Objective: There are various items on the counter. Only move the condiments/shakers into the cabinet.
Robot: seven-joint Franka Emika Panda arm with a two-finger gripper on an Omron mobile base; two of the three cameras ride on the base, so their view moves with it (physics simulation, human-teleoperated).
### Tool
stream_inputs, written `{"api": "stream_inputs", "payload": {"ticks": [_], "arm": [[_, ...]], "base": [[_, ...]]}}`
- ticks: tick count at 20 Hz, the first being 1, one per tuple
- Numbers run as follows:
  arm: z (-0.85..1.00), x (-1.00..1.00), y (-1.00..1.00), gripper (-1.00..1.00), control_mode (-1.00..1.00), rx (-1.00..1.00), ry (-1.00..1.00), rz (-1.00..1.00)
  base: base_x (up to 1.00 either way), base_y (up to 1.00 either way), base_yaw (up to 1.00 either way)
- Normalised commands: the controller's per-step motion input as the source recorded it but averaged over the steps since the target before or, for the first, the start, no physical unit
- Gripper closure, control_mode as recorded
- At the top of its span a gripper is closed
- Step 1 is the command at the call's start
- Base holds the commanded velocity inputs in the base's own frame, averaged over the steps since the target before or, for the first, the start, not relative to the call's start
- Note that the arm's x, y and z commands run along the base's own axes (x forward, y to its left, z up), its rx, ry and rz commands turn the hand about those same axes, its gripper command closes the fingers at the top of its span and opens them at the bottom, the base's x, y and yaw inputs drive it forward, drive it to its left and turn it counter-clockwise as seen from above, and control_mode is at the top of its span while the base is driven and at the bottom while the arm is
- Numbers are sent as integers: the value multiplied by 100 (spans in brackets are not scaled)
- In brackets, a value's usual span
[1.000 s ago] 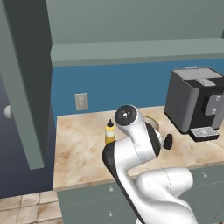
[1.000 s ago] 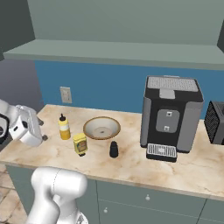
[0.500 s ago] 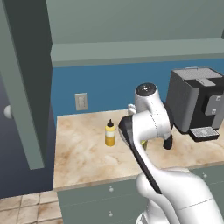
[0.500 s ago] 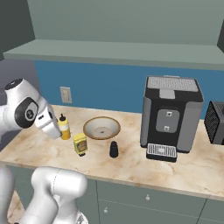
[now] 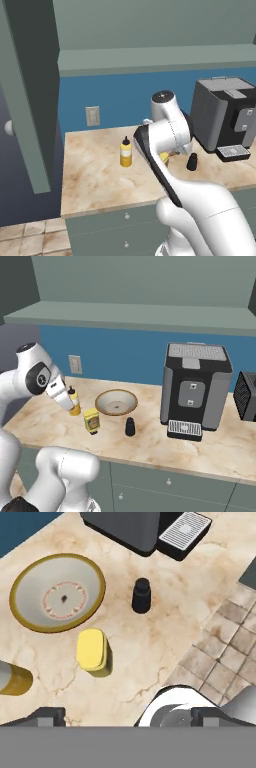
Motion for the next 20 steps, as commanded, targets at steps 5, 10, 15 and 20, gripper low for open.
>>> {"api": "stream_inputs", "payload": {"ticks": [5, 10, 15, 20], "arm": [[-20, 15, -2, -100, -100, 0, -1, 11], [-30, 21, -3, -100, -100, 0, 0, 10], [-32, 22, -7, -100, -100, 0, 0, 8], [-24, 16, -11, -100, -100, 2, 0, 4]], "base": [[0, 0, 0], [0, 0, 0], [0, 0, 0], [0, 0, 0]]}}
